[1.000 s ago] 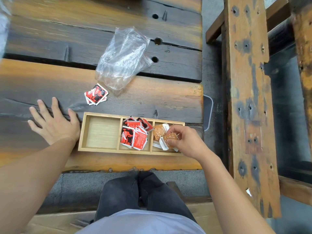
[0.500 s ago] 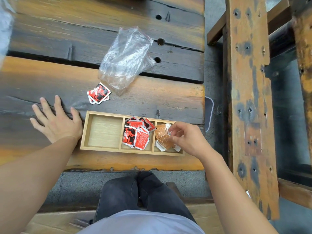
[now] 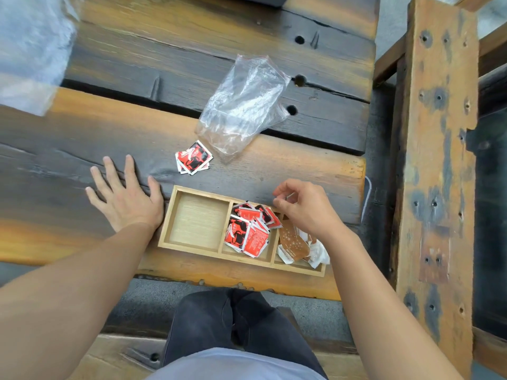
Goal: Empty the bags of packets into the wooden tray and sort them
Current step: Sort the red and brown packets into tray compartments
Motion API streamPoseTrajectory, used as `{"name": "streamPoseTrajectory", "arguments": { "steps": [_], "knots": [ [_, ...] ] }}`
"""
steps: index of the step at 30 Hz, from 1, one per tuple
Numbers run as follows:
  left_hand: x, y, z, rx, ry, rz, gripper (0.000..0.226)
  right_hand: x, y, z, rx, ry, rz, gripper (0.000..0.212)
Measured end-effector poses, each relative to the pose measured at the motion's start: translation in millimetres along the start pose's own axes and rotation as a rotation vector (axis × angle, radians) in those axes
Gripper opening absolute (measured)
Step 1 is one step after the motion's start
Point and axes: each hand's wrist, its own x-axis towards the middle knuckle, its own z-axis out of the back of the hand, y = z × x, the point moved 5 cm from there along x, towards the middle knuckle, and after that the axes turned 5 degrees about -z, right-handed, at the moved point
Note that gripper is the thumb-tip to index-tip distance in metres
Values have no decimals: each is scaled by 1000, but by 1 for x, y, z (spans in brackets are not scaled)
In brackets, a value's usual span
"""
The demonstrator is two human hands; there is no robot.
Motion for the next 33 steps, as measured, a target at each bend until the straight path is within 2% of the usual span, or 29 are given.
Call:
{"name": "streamPoseTrajectory", "arguments": {
  "steps": [4,9,13,17,23,29,33],
  "knots": [
    [1,2,-2,26,34,10,62,26,42,-27,-54,60,95,16],
    [1,3,-3,40,41,13,62,60,101,-64,-175,133,246,41],
    [3,4,-3,54,45,15,63,88,133,-85,-285,89,324,38],
    [4,4,-3,66,57,18,63,106,148,-98,-346,80,354,50],
    [4,4,-6,61,63,24,63,109,146,-111,-457,40,354,42],
    [4,3,-6,67,67,20,63,106,140,-106,-438,-67,357,30],
    [4,3,-6,67,60,20,63,100,139,-96,-355,-65,361,16]
  ]
}}
